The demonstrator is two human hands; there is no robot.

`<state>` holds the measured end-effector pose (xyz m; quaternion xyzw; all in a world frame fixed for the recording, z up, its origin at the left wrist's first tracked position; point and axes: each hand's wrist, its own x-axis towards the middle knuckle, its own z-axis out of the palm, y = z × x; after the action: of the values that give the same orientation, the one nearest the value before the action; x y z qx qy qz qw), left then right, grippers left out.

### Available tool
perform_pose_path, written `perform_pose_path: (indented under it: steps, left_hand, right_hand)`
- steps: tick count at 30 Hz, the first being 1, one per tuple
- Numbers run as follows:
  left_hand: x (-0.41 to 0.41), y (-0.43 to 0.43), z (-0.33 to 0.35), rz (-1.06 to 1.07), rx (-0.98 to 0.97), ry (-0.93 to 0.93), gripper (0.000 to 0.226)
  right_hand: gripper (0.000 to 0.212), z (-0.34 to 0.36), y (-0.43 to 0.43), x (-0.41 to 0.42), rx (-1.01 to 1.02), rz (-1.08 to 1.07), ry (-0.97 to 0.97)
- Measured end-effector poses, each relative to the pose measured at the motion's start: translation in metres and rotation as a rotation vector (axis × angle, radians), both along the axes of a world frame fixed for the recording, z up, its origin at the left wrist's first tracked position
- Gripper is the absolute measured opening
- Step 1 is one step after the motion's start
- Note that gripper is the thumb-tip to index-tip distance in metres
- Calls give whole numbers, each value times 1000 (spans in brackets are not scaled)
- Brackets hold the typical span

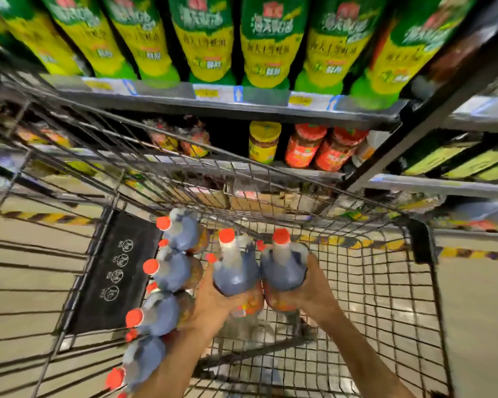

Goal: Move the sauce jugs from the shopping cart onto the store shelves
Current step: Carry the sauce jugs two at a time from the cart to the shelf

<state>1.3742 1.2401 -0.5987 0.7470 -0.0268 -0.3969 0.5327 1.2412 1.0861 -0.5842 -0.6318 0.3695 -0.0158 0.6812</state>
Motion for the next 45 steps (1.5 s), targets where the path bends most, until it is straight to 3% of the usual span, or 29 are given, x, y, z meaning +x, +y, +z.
perform_pose_path:
  steps: [2, 6, 8, 13, 17, 21, 29, 34, 45]
  left_hand:
    - [-4, 7, 33, -59, 28, -45, 68]
    - [-16, 5, 119, -30, -112, -120, 58]
    - [-20, 10, 163, -68, -190, -99, 61]
    - [-27, 26, 257, -147, -308, -93, 46]
    - [-39, 43, 317, -232, -368, -125, 76]
    - [-64, 53, 367, -308, -485, -165, 58]
    - [-131, 41, 431, -440, -656, -213, 77]
    - [-183, 17, 471, -535, -774, -299, 57]
    - [-331, -45, 495, -676, -857, -225, 46]
  right_hand:
    - [70, 33, 6, -8, -73, -62, 18]
    - [80, 116, 23, -25, -106, -303, -96]
    - [78, 161, 36, -33, -128, -341, -158]
    - [63, 251, 72, -54, -116, -437, -314]
    - [52, 305, 97, -75, -150, -475, -432]
    - [50, 347, 116, -102, -183, -530, -533]
    - [58, 419, 124, -181, -240, -604, -654]
    - [58, 449, 117, -239, -318, -658, -728]
    - [62, 477, 82, -394, -429, -779, -717]
